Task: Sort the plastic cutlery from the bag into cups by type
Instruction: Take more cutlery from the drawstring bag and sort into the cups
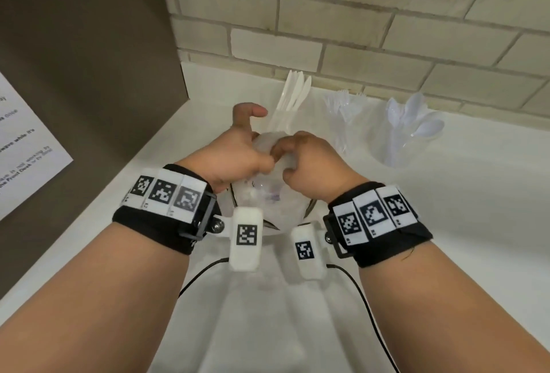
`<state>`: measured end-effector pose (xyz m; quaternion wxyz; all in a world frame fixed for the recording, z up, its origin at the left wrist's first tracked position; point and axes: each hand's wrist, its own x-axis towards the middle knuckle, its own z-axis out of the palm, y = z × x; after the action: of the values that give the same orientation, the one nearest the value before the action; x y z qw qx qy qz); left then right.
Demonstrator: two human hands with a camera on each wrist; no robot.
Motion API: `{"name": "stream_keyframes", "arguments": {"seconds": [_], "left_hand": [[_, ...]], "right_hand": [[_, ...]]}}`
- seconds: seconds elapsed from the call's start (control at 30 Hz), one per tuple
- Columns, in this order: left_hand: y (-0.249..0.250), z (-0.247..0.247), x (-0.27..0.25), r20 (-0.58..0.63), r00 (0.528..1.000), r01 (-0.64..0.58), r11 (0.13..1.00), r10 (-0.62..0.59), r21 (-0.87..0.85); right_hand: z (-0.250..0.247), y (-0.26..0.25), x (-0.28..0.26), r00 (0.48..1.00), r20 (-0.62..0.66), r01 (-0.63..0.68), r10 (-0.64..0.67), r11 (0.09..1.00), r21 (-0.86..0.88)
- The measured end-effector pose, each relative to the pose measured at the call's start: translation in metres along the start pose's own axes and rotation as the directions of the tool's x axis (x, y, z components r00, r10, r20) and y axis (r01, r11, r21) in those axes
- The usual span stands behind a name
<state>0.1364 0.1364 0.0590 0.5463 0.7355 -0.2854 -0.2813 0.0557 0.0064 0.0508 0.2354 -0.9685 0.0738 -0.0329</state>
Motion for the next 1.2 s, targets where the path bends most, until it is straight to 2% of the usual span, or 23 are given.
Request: {"name": "stream_keyframes", "arguments": {"seconds": [0.07,0.1,0.13,0.17,0.2,0.27,0.33,0.4,0.43,0.47,0.5,0.53,0.57,0.6,0.67,0.7,0.73,0.8,0.83,0.97,1.03,1.13,1.2], "left_hand": [[-0.007,0.002,-0.003,0.026,0.986,-0.162,0.911,0.165,0.379],[-0.01,0.003,-0.006,0.016,0.978,-0.183,0.829,0.206,0.529],[-0.016,0.003,-0.008,-0.019,0.98,-0.139,0.74,0.2,0.658],[-0.021,0.002,-0.009,-0.068,0.987,-0.042,0.644,0.145,0.764],[-0.025,0.001,-0.009,-0.128,0.992,0.095,0.548,0.021,0.831],[-0.029,-0.001,-0.012,-0.169,0.956,0.259,0.427,-0.238,0.866],[-0.029,0.0,-0.014,-0.12,0.94,0.255,0.421,-0.32,0.871],[-0.03,0.0,-0.016,-0.066,0.956,0.196,0.453,-0.287,0.87],[-0.03,0.0,-0.018,-0.042,0.963,0.169,0.474,-0.267,0.864],[-0.029,0.0,-0.019,-0.025,0.967,0.152,0.498,-0.253,0.854],[-0.029,0.0,-0.02,-0.011,0.972,0.136,0.521,-0.235,0.843],[-0.026,0.001,-0.021,-0.001,0.976,0.119,0.533,-0.216,0.837],[-0.024,0.002,-0.02,0.006,0.982,0.099,0.538,-0.19,0.837],[-0.023,0.003,-0.019,0.013,0.987,0.076,0.541,-0.157,0.837],[-0.022,0.006,-0.018,0.013,0.994,0.051,0.579,-0.105,0.814],[-0.024,0.007,-0.018,0.01,0.996,0.043,0.611,-0.083,0.791],[-0.027,0.007,-0.018,0.004,0.998,0.037,0.635,-0.063,0.771],[-0.035,0.006,-0.022,-0.041,0.999,0.052,0.649,-0.031,0.759],[-0.041,0.005,-0.025,-0.061,0.996,0.085,0.642,-0.06,0.762],[-0.063,0.006,-0.033,0.029,0.94,0.139,0.457,-0.341,0.878],[-0.067,0.005,-0.033,0.0,0.932,0.174,0.447,-0.363,0.878],[-0.063,0.004,-0.034,0.002,0.935,0.164,0.436,-0.355,0.885],[-0.064,0.002,-0.036,0.006,0.938,0.16,0.448,-0.347,0.88]], "right_hand": [[0.003,0.0,0.001,0.998,-0.043,-0.051,0.05,0.999,-0.015],[0.003,0.0,0.0,0.995,-0.067,-0.079,0.077,0.997,-0.022],[0.003,0.001,-0.001,0.99,-0.085,-0.113,0.111,0.993,-0.023],[0.003,0.0,-0.003,0.986,-0.082,-0.146,0.144,0.989,-0.023],[0.004,-0.001,-0.006,0.985,-0.057,-0.166,0.164,0.986,-0.028],[0.009,-0.003,-0.011,0.985,0.035,-0.169,0.171,0.983,-0.071],[0.013,-0.002,-0.016,0.972,0.115,-0.193,0.206,0.975,-0.113],[0.012,0.0,-0.019,0.959,0.135,-0.223,0.248,0.959,-0.177],[0.01,0.0,-0.021,0.97,0.081,-0.206,0.231,0.95,-0.234],[0.009,-0.002,-0.022,0.988,-0.037,-0.154,0.149,0.95,-0.271],[0.009,-0.007,-0.023,0.98,-0.201,-0.062,0.011,0.966,-0.251],[0.008,-0.015,-0.022,0.939,-0.326,0.049,-0.113,0.979,-0.199],[0.007,-0.021,-0.021,0.901,-0.382,0.152,-0.204,0.975,-0.163],[0.008,-0.024,-0.02,0.914,-0.325,0.204,-0.243,0.967,-0.151],[0.013,-0.022,-0.021,0.992,0.04,0.128,-0.122,0.957,-0.259],[0.016,-0.015,-0.021,0.985,0.172,0.073,-0.012,0.932,-0.356],[0.019,-0.007,-0.023,0.97,0.23,0.028,0.076,0.908,-0.418],[0.026,0.004,-0.028,0.96,0.234,-0.046,0.152,0.913,-0.405],[0.028,0.005,-0.03,0.953,0.255,-0.062,0.167,0.925,-0.374],[0.03,0.0,-0.035,0.91,0.362,-0.081,0.203,0.942,-0.325],[0.031,-0.005,-0.035,0.923,0.332,-0.086,0.193,0.946,-0.312],[0.035,-0.014,-0.032,0.971,0.223,-0.035,0.088,0.972,-0.231],[0.04,-0.016,-0.03,0.973,0.221,-0.026,0.071,0.979,-0.203]]}}
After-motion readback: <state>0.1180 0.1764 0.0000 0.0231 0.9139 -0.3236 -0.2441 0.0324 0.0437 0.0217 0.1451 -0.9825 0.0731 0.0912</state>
